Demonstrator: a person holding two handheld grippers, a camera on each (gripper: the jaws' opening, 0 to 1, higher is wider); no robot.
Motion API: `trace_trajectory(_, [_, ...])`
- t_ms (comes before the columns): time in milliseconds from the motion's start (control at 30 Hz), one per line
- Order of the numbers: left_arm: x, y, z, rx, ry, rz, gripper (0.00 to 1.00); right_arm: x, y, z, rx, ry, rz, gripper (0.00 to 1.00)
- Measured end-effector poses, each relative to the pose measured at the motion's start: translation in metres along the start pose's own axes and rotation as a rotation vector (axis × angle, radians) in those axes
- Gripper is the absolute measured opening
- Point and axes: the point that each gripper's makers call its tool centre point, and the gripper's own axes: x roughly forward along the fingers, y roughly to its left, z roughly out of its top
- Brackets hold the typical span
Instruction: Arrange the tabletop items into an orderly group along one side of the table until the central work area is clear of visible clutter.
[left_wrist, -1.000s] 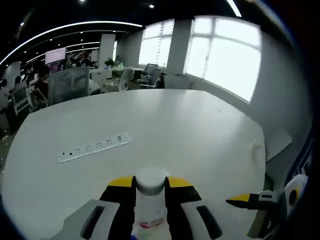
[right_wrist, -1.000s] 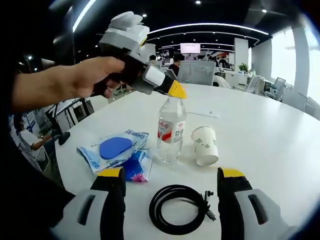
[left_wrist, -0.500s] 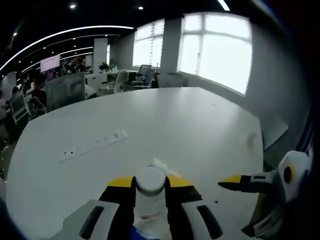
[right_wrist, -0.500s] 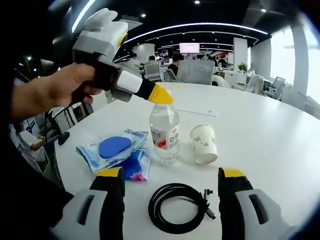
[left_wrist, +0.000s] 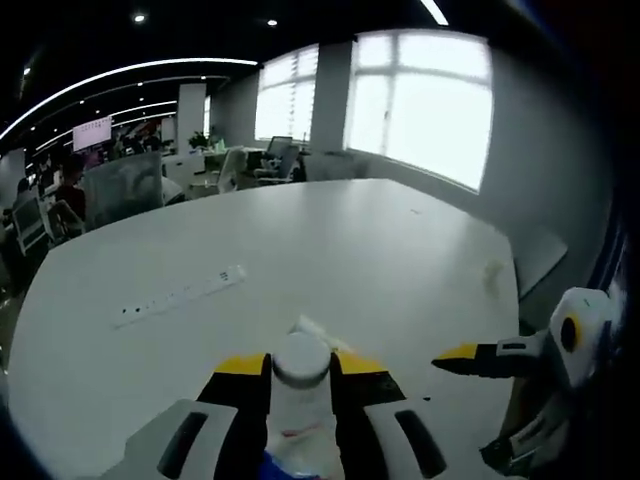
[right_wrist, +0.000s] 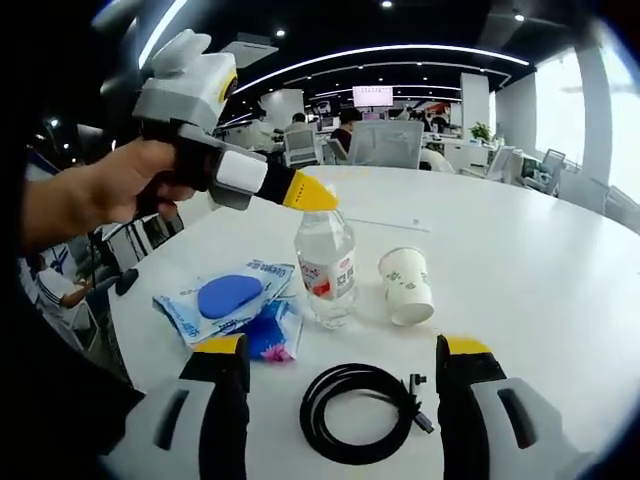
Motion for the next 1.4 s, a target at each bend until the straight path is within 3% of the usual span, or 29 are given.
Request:
trace_trajectory(67, [0.000,-0.002,0.003,0.058,-0.011,-0.031,0.22,-0.001,0.000,-0.001,0.005,-0.001,-0.003,0.72])
trace_trajectory(200, [0.000,0.008,0.007,0.074,-0.005,-0.033,0.33,-0.003,-0.001,-0.002,0.008,-0.001,-0.009,0.72])
trace_trajectory(300, [0.000,0.012,0.009,0.090,-0.010,-0.069,0.39,-0.004,-0.001,-0.003,0.010,-0.002,-0.014,0.72])
trace_trajectory(400, [0.000,0.006,0.013,0.137,-0.034,-0.177,0.39,-0.005,-0.001,-0.002,0.014,-0.007,-0.019,0.72])
trace_trajectory(433, [0.000,0.010,0.014,0.130,-0.034,-0.177,0.40,-0.005,-0.001,-0.001,0.014,-0.008,-0.021,0.72])
trace_trajectory(500, [-0.002,0.002,0.015,0.158,-0.053,-0.266,0.40,-0.006,-0.001,-0.001,0.013,-0.010,-0.024,0.72])
trace_trajectory(533, [0.002,0.010,0.017,0.165,-0.048,-0.281,0.40,-0.006,-0.001,-0.001,0.016,-0.011,-0.026,0.72])
trace_trajectory(633, [0.007,0.010,0.021,0.204,-0.080,-0.347,0.42,-0.008,0.000,-0.001,0.017,-0.012,-0.030,0.72])
trace_trajectory(667, [0.005,0.001,0.020,0.213,-0.087,-0.382,0.42,-0.008,0.000,-0.001,0.017,-0.010,-0.031,0.72])
trace_trajectory(800, [0.000,-0.008,0.024,0.233,-0.121,-0.451,0.37,-0.010,0.002,-0.003,0.021,-0.007,-0.035,0.72])
trace_trajectory(933, [0.000,-0.009,0.024,0.240,-0.121,-0.488,0.36,-0.011,0.005,-0.005,0.021,-0.001,-0.037,0.72])
trace_trajectory(1033, [-0.006,-0.016,0.023,0.254,-0.127,-0.549,0.36,-0.012,0.006,-0.005,0.023,0.001,-0.039,0.72])
trace_trajectory(1200, [-0.003,-0.019,0.008,0.283,-0.097,-0.619,0.31,-0.013,0.009,-0.007,0.021,0.009,-0.042,0.71])
trace_trajectory(1400, [0.003,-0.025,0.008,0.341,-0.121,-0.655,0.26,-0.017,0.010,-0.012,0.025,0.018,-0.050,0.71])
